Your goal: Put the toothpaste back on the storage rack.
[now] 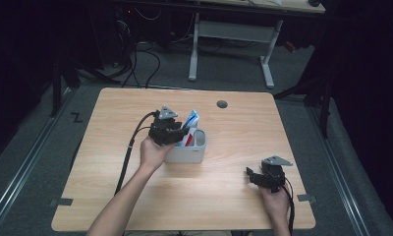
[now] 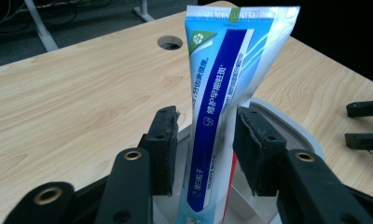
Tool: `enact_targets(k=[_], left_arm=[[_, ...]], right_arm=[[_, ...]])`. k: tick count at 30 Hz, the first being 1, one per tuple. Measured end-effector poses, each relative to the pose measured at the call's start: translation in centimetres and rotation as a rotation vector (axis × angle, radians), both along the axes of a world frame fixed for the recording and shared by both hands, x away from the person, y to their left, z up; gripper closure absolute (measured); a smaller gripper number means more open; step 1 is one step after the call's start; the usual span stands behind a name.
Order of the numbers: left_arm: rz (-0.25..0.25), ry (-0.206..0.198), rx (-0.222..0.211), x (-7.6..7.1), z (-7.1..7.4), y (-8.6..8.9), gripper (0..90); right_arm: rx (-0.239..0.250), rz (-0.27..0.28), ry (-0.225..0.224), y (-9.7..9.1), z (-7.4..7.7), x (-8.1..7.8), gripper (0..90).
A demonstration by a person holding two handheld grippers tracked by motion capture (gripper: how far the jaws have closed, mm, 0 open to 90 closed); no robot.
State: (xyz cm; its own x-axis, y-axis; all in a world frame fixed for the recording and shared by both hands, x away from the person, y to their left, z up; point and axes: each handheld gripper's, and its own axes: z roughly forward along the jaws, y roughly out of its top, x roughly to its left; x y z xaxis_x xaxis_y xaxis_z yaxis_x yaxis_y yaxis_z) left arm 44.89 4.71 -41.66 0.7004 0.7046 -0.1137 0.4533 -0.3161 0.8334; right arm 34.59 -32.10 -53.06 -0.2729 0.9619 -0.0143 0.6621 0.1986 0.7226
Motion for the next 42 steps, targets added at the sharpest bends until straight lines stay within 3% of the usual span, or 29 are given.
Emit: enact_targets(k=[11, 17, 24, 31, 36, 42], left_arm=[[0.026, -0.043, -0.019, -0.5, 0.5, 1.4, 46.8], [0.044, -0.071, -0.014, -0.7, 1.0, 2.3, 45.4], [0.068, -0.063, -0.031, -0.8, 1.1, 3.4, 41.7], [0.091, -0.086, -0.012, -1.1, 1.2, 4.3, 40.4], [0.114, -0.088, -0.037, -1.4, 1.3, 5.3, 40.3], [0.125, -0.095, -0.038, -1.6, 1.6, 6.0, 40.4]], right_arm=[[-0.001, 0.0, -0.001, 0.0, 0.0, 0.0, 30.6], [0.0, -0.001, 0.001, 0.0, 0.0, 0.0, 30.6], [0.0, -0.002, 0.001, 0.0, 0.0, 0.0, 30.5], [0.0, -0.002, 0.001, 0.0, 0.0, 0.0, 30.6], [0.0, -0.001, 0.001, 0.0, 0.0, 0.0, 30.6], [0.0, 0.0, 0.0, 0.0, 0.0, 0.0, 30.6]])
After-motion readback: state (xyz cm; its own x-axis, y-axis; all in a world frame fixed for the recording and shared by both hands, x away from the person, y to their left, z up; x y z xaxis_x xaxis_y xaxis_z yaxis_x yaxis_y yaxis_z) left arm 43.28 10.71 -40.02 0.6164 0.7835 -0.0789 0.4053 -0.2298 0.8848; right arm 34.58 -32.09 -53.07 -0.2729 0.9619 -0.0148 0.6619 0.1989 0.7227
